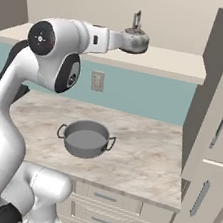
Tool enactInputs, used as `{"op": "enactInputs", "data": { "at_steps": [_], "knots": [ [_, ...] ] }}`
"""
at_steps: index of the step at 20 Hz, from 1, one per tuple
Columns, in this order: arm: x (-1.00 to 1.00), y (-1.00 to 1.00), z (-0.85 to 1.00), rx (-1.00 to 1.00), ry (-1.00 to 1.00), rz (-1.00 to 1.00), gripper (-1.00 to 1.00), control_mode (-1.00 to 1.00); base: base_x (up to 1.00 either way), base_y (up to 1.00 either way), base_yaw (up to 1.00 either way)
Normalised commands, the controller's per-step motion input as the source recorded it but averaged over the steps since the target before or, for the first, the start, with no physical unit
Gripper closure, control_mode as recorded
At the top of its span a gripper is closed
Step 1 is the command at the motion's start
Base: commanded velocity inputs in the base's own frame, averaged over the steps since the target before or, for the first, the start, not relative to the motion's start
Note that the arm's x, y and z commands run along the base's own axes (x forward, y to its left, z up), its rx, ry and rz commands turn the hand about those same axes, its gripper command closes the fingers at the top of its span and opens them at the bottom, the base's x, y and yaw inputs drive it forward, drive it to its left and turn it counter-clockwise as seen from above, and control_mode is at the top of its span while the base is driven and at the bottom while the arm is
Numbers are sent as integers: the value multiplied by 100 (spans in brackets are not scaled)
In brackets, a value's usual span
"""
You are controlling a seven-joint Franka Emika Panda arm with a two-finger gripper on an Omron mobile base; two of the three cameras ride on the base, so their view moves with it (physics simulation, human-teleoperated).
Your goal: Pick the kettle from the cabinet and place it on a stove burner. Then pick the pot from the counter and place it on another stove burner. Finally, turn both burners on.
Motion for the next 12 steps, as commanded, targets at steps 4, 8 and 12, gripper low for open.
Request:
{"op": "enactInputs", "data": {
  "at_steps": [4,8,12],
  "knots": [
    [5,0,0,0,0,0,-100,-100,0,0,0],
    [6,0,0,0,0,0,-100,-100,0,0,0],
    [12,0,0,0,0,0,-100,-100,0,0,0]
  ]
}}
